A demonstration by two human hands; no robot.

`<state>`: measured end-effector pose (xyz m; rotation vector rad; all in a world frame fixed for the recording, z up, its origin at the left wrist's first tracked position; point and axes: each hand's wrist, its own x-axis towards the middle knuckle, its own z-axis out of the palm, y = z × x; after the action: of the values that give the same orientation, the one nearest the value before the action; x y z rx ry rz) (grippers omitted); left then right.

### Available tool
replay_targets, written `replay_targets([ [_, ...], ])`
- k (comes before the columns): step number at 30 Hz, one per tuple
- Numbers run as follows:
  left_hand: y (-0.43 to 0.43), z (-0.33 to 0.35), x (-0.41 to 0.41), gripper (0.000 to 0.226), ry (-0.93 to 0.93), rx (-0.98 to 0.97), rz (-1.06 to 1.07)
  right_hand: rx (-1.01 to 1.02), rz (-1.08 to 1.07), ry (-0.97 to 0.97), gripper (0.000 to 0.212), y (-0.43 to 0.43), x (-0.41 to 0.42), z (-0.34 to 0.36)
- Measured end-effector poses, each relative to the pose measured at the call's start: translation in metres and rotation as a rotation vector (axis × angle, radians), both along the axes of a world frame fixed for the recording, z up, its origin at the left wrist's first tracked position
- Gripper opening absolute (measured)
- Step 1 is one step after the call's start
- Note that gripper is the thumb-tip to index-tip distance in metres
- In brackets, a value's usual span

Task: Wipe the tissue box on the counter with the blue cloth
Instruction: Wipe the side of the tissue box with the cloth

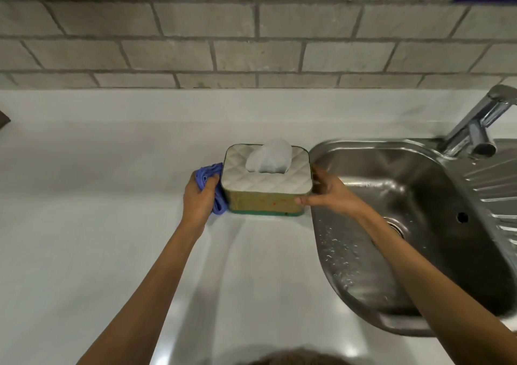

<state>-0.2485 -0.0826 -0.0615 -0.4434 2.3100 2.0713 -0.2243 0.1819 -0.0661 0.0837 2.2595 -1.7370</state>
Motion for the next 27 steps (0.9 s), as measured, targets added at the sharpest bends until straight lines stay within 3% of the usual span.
replay_targets([
  [4, -0.012, 0.008, 0.020, 0.025, 0.017, -0.047, 0.018, -0.004, -0.029, 0.013, 0.091, -0.011, 0.017, 0.000],
  [9, -0.023, 0.019, 0.040, 0.026, 0.027, -0.092, 0.028, 0.065, -0.060, 0.008, 0.115, -0.020, 0.033, 0.006],
  [15, -0.033, 0.029, 0.047, 0.017, 0.042, -0.163, 0.008, 0.050, -0.089, 0.020, 0.109, -0.031, 0.035, 0.003],
  [18, -0.033, 0.030, 0.045, 0.026, 0.050, -0.180, 0.002, 0.041, -0.083, 0.037, 0.102, -0.033, 0.031, 0.003],
  [21, -0.033, 0.029, 0.040, 0.030, 0.068, -0.200, -0.001, 0.024, -0.050, 0.024, 0.110, -0.029, 0.022, 0.004],
  [24, -0.031, 0.028, 0.035, 0.032, 0.081, -0.177, -0.005, 0.036, 0.033, 0.008, 0.098, -0.027, 0.016, 0.007],
  [27, -0.030, 0.026, 0.029, 0.035, 0.054, -0.082, -0.022, 0.012, 0.034, 0.001, 0.069, -0.030, 0.016, 0.014],
])
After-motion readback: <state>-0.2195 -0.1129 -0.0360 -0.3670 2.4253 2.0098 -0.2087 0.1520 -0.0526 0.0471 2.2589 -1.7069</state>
